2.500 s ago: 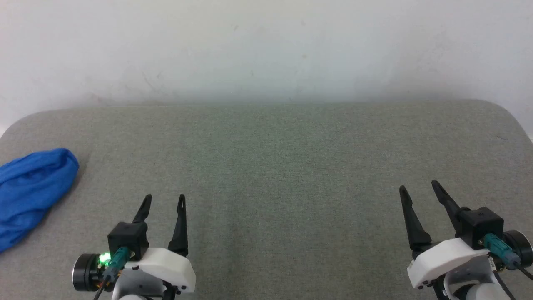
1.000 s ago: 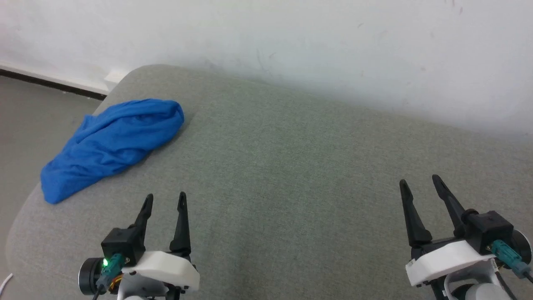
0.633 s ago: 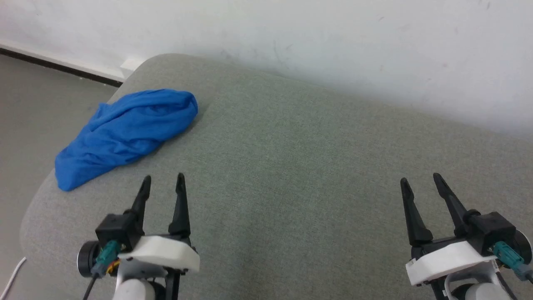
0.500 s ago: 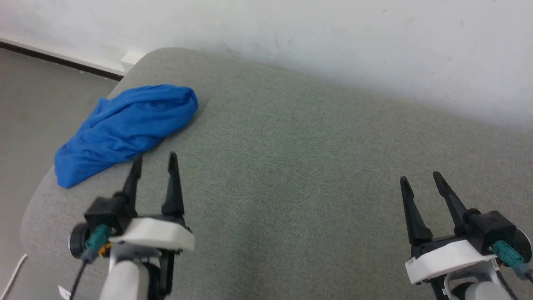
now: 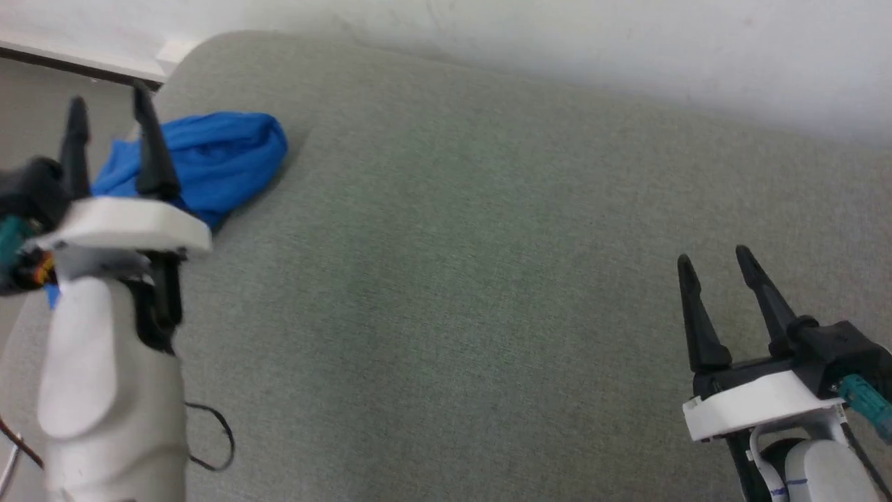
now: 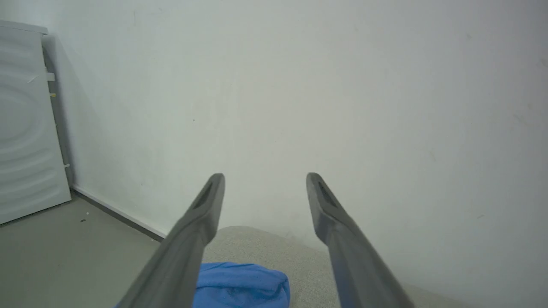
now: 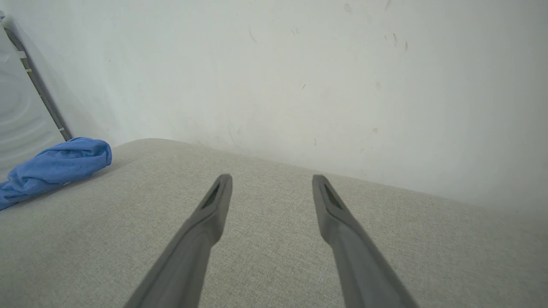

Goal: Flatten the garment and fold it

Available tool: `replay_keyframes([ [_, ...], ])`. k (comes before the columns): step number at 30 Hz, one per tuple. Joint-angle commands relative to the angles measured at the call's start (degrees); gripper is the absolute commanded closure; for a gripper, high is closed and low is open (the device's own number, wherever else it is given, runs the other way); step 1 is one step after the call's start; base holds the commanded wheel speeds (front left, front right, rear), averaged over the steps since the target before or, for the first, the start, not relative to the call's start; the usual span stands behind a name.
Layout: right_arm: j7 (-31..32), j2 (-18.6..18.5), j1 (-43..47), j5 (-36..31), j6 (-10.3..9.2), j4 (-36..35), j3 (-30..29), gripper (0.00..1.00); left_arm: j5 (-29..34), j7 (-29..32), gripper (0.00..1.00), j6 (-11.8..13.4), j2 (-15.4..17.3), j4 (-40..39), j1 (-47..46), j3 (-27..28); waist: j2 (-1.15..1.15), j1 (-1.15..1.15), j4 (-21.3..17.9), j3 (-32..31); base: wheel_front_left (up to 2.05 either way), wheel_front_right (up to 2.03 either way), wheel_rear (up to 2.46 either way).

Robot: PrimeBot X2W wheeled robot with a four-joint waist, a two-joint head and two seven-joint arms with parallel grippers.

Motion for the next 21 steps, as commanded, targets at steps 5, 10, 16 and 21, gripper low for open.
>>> replay_keyframes([
  [5, 0.2, -0.1, -2.7, -0.6, -0.03, -1.8, -0.1, 0.00, -2.4, 3.5, 0.00, -2.1, 6.7, 11.5, -11.0, 2.1, 0.00, -0.01, -5.1, 8.3, 0.00, 0.00, 0.00],
  [10, 0.4, -0.7, -4.3, -0.3, -0.04, -3.0, 0.2, 0.00, -5.1, 11.8, 0.00, -3.9, 12.9, 21.4, -18.9, 3.5, 0.00, -0.01, -7.9, 13.8, 0.00, 0.00, 0.00],
  [16, -0.5, -1.2, -6.1, 0.4, -0.04, -2.9, 1.5, 0.00, -8.9, 25.2, 0.00, -4.8, 17.5, 32.6, -24.2, 4.8, 0.00, -0.01, -10.3, 18.4, 0.00, 0.00, 0.00],
  [21, -1.7, -1.2, -7.5, 1.1, -0.04, -2.0, 2.5, 0.00, -11.0, 34.6, 0.00, -4.6, 20.9, 40.5, -25.2, 5.9, 0.00, -0.01, -11.9, 20.4, 0.00, 0.00, 0.00],
])
